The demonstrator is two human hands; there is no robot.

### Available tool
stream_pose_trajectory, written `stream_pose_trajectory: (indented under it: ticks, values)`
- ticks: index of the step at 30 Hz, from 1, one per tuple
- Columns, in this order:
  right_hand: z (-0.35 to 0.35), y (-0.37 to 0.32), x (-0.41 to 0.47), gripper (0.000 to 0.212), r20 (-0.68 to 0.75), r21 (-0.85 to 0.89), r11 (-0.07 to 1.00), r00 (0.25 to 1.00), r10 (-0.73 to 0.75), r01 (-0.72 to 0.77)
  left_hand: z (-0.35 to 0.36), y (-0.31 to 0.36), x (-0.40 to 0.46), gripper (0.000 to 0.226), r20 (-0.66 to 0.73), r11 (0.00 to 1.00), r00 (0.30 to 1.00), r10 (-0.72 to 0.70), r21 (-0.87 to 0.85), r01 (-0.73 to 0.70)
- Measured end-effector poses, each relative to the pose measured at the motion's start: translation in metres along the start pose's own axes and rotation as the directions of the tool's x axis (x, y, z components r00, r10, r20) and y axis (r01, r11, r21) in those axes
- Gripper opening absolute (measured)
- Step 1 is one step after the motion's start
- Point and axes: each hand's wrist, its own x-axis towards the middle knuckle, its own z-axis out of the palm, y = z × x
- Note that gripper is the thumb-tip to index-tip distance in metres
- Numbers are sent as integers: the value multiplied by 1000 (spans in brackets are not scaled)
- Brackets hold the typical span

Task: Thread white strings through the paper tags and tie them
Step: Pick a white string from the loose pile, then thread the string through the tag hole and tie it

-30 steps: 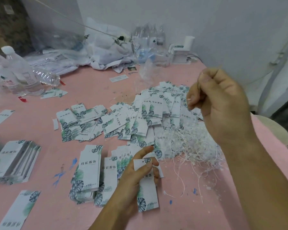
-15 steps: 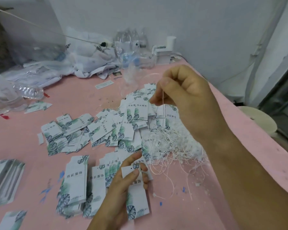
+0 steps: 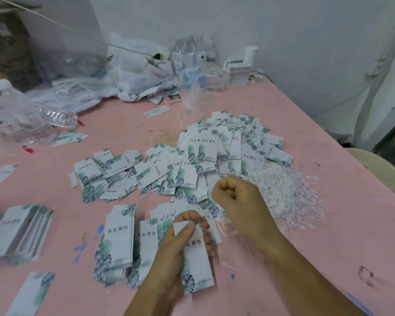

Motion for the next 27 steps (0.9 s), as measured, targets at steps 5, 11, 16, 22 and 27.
stream_pose_trajectory:
  ticks: [5, 11, 16, 22, 27]
  values:
    - [18, 20, -19, 11, 152, 39, 998, 987, -55, 49, -1, -1, 1, 33, -117, 994, 993, 33, 109, -20]
    - [22, 36, -25, 7, 192, -38, 988, 972, -137, 147, -4, 0, 0, 39, -167, 964, 980, 109, 259, -63]
    - [22, 42, -27, 7, 187, -2, 991, 974, -130, 133, -2, 2, -2, 29, -142, 955, 977, 159, 273, -116]
    - [23, 45, -27, 8, 188, 41, 995, 977, -98, 92, 1, 5, -2, 24, -155, 958, 975, 159, 262, -114]
    - [22, 47, -27, 8, 198, 49, 997, 978, -70, 61, 0, 7, -2, 23, -158, 952, 974, 162, 286, -112]
